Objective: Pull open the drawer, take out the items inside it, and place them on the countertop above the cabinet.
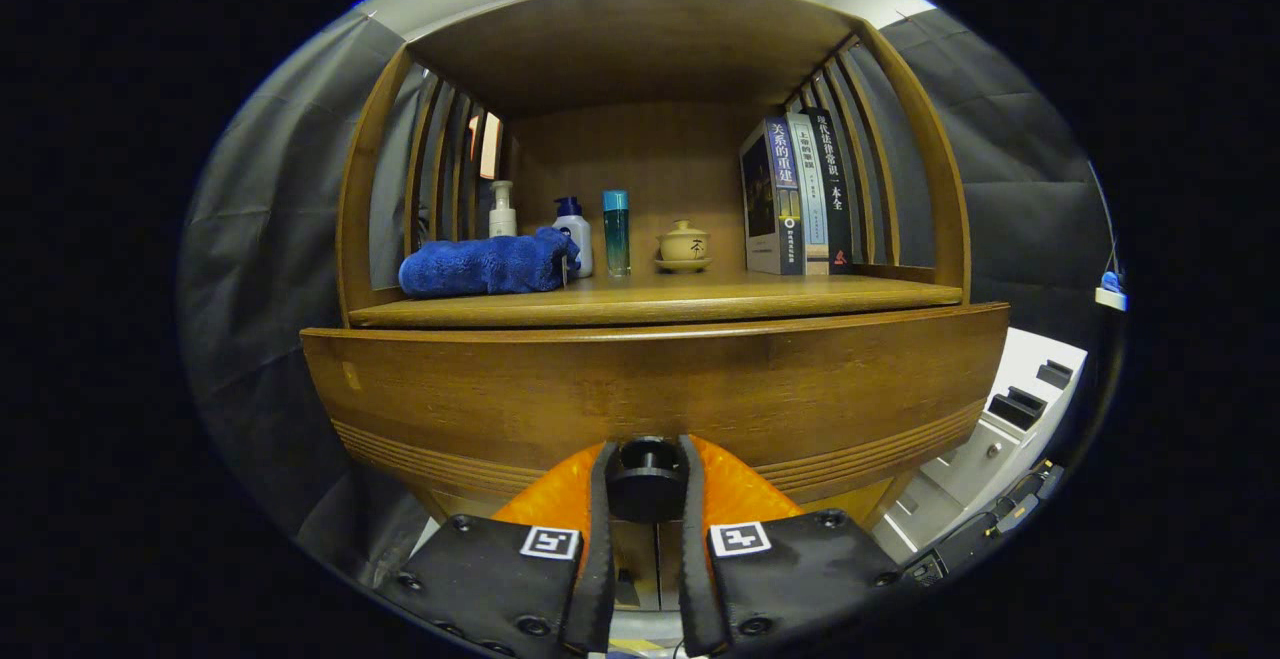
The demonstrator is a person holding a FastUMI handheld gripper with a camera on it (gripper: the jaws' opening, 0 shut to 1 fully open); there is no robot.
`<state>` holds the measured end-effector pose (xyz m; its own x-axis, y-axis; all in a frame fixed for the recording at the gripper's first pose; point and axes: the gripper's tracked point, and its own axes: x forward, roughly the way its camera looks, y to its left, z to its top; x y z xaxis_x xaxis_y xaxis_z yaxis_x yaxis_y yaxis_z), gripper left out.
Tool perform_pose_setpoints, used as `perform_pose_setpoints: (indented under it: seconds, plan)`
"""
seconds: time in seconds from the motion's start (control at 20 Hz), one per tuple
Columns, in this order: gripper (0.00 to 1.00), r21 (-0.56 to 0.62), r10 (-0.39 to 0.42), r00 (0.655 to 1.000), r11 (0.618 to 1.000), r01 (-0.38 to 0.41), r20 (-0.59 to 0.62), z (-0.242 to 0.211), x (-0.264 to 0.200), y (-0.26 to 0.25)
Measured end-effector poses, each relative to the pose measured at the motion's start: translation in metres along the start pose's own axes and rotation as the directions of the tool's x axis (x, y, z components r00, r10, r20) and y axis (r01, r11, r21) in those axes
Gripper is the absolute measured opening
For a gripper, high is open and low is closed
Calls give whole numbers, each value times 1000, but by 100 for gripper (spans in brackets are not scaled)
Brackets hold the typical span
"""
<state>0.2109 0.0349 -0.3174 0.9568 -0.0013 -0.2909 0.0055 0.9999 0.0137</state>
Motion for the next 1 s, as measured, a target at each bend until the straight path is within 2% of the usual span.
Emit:
perform_pose_setpoints:
  seconds: [0.3,1.0]
  plan:
    - [34,5,9,1000,1000,-9,-9,-5,-44,4]
    - [34,12,41,998,999,-40,-57,-12,-114,8]
